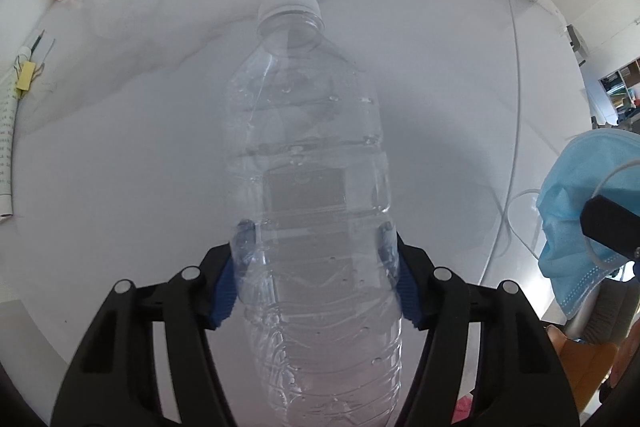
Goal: Collect trash
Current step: 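Carry the mask and bottle over the wastebasket with both tools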
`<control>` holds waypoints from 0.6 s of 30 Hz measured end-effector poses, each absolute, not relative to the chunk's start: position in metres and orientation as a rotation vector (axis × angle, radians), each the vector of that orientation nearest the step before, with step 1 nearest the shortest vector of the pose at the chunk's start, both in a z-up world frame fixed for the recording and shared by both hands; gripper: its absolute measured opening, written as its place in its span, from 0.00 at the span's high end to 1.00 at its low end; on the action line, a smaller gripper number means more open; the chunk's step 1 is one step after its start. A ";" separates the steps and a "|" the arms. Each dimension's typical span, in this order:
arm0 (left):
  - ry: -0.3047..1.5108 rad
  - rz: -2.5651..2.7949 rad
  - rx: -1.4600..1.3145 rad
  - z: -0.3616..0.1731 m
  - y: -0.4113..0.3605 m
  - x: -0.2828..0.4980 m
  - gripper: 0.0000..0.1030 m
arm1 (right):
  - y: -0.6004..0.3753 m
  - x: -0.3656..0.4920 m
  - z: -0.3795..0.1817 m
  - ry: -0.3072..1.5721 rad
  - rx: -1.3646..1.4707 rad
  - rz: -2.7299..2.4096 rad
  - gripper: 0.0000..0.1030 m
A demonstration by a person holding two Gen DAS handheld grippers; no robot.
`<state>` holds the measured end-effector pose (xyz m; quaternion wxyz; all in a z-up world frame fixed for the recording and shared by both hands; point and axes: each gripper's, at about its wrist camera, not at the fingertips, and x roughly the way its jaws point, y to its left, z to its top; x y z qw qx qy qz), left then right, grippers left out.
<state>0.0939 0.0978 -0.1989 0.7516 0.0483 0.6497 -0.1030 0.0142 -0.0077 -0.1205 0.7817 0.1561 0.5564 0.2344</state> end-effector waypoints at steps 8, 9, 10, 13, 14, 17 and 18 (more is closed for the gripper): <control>1.339 -0.275 0.065 -0.153 0.038 0.045 0.40 | -0.062 -0.029 -0.098 1.146 0.320 0.526 0.82; 1.335 -0.280 0.051 -0.151 0.031 0.040 0.40 | -0.072 -0.035 -0.096 1.143 0.317 0.525 0.82; 1.331 -0.290 0.034 -0.149 0.023 0.035 0.40 | -0.081 -0.041 -0.094 1.140 0.311 0.519 0.82; 1.325 -0.359 0.021 -0.142 -0.006 0.023 0.40 | -0.116 -0.062 -0.088 1.129 0.307 0.480 0.82; 1.322 -0.385 0.039 -0.143 -0.019 0.015 0.40 | -0.126 -0.068 -0.087 1.125 0.314 0.460 0.82; 1.310 -0.461 0.097 -0.142 -0.052 0.010 0.40 | -0.163 -0.089 -0.086 1.103 0.373 0.370 0.82; 1.315 -0.494 0.111 -0.143 -0.066 0.013 0.40 | -0.174 -0.096 -0.086 1.093 0.393 0.339 0.82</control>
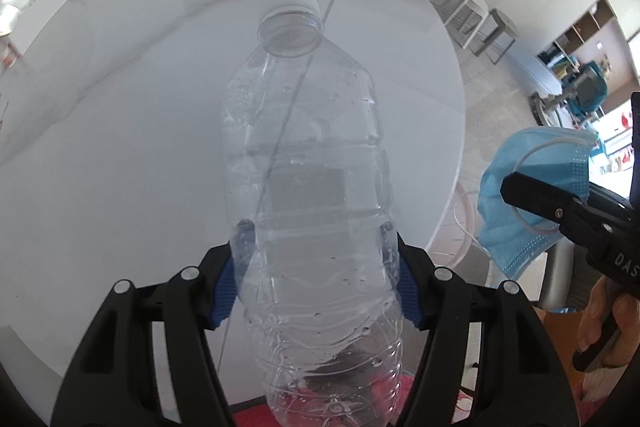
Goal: Collect trash
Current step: 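Carry the mask and bottle over the wastebasket with both tools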
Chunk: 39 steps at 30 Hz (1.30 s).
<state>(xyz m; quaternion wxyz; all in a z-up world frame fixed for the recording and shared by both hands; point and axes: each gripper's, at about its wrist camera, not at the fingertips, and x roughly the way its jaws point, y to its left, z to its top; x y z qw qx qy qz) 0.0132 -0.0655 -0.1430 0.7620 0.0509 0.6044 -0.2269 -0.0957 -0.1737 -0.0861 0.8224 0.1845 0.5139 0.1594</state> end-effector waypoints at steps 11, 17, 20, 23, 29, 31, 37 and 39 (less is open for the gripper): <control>1.250 -0.802 0.296 -0.131 -0.118 -0.009 0.40 | -0.265 -0.143 -0.113 1.088 0.553 -0.007 0.82; 1.228 -0.832 0.373 -0.119 -0.133 -0.030 0.40 | -0.305 -0.146 -0.167 1.169 0.533 -0.096 0.82; 1.235 -0.812 0.369 -0.119 -0.131 -0.039 0.39 | -0.327 -0.140 -0.207 1.219 0.530 -0.103 0.82; 1.255 -0.751 0.352 -0.127 -0.135 -0.039 0.39 | -0.347 -0.128 -0.253 1.278 0.514 -0.084 0.81; 1.306 -0.597 0.277 -0.138 -0.158 -0.051 0.39 | -0.361 -0.105 -0.323 1.366 0.493 0.025 0.06; 1.316 -0.572 0.241 -0.139 -0.167 -0.058 0.39 | -0.362 -0.102 -0.336 1.418 0.467 0.065 0.02; 1.326 -0.531 0.189 -0.139 -0.196 -0.076 0.39 | -0.357 -0.105 -0.325 1.464 0.332 0.142 0.02; 1.328 -0.532 0.180 -0.137 -0.203 -0.081 0.39 | -0.368 -0.114 -0.317 1.444 0.305 0.168 0.02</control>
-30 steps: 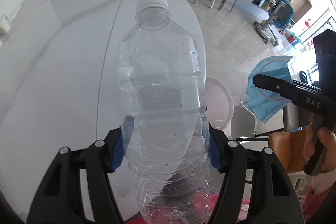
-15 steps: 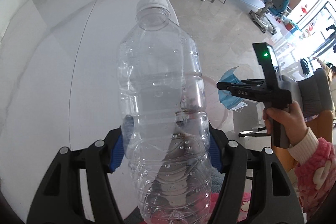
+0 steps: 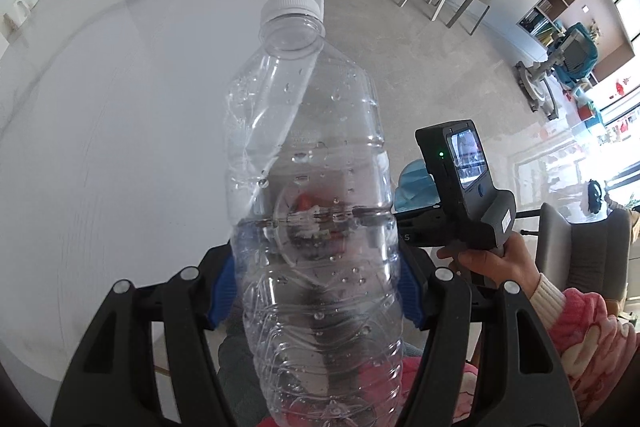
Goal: Collect trash
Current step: 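Carry the mask and bottle over the wastebasket with both tools, then open the right tool to drop the mask into the wastebasket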
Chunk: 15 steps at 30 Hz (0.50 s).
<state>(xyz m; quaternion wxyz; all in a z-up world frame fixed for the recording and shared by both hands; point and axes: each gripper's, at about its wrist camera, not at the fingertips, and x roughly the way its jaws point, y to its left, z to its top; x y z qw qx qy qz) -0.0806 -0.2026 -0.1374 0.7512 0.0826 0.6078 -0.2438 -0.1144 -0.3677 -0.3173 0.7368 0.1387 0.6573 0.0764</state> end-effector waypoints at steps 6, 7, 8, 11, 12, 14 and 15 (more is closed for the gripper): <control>1.314 -0.534 0.220 -0.130 -0.221 -0.093 0.39 | -0.380 -0.114 -0.292 1.366 0.312 0.214 0.02; 1.314 -0.534 0.229 -0.129 -0.223 -0.094 0.39 | -0.381 -0.113 -0.290 1.359 0.317 0.219 0.02; 1.313 -0.533 0.235 -0.128 -0.223 -0.095 0.39 | -0.382 -0.113 -0.288 1.351 0.317 0.226 0.02; 1.309 -0.530 0.241 -0.123 -0.223 -0.097 0.39 | -0.376 -0.111 -0.282 1.343 0.261 0.237 0.02; 1.307 -0.530 0.241 -0.121 -0.221 -0.096 0.39 | -0.372 -0.111 -0.281 1.342 0.225 0.237 0.02; 1.304 -0.526 0.241 -0.118 -0.217 -0.095 0.39 | -0.363 -0.109 -0.280 1.348 0.150 0.225 0.02; 1.304 -0.524 0.241 -0.117 -0.214 -0.095 0.39 | -0.358 -0.110 -0.281 1.351 0.106 0.214 0.02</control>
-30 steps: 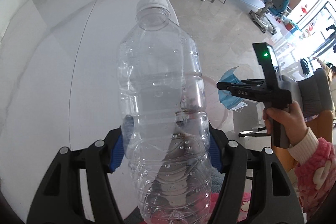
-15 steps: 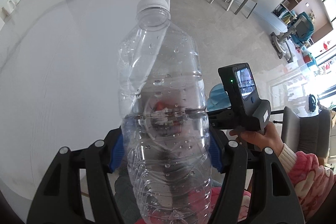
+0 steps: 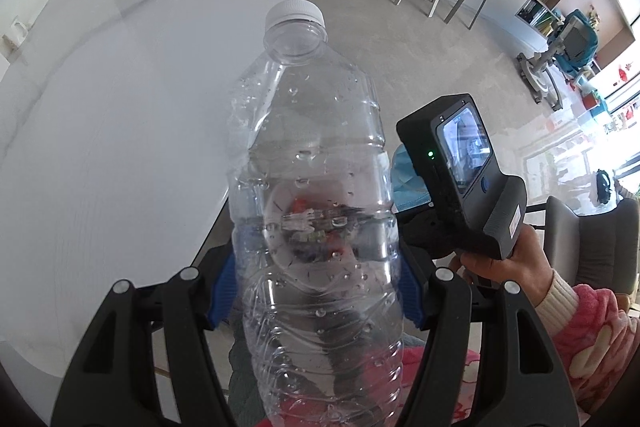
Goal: Collect trash
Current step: 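Open the right tool to drop the mask into the wastebasket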
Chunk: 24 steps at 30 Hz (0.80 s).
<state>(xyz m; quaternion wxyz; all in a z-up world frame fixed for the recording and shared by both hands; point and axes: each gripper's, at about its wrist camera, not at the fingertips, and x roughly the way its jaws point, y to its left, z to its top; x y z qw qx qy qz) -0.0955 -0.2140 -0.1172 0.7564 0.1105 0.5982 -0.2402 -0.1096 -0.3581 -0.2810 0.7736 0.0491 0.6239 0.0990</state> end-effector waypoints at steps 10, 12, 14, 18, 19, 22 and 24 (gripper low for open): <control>1.320 -0.511 0.198 -0.112 -0.177 -0.099 0.39 | -0.313 -0.117 -0.284 1.306 -0.362 0.098 0.02; 1.317 -0.518 0.185 -0.109 -0.172 -0.098 0.39 | -0.305 -0.119 -0.285 1.294 -0.435 0.090 0.02; 1.308 -0.520 0.181 -0.108 -0.168 -0.096 0.39 | -0.297 -0.122 -0.284 1.276 -0.511 0.083 0.02; 1.306 -0.532 0.166 -0.107 -0.161 -0.094 0.39 | -0.279 -0.129 -0.290 1.231 -0.671 0.045 0.02; 1.308 -0.532 0.166 -0.107 -0.161 -0.094 0.39 | -0.277 -0.129 -0.292 1.229 -0.690 0.047 0.02; 1.309 -0.528 0.163 -0.108 -0.159 -0.095 0.39 | -0.279 -0.127 -0.291 1.236 -0.693 0.046 0.02; 1.309 -0.520 0.161 -0.108 -0.160 -0.096 0.39 | -0.279 -0.125 -0.289 1.248 -0.663 0.050 0.02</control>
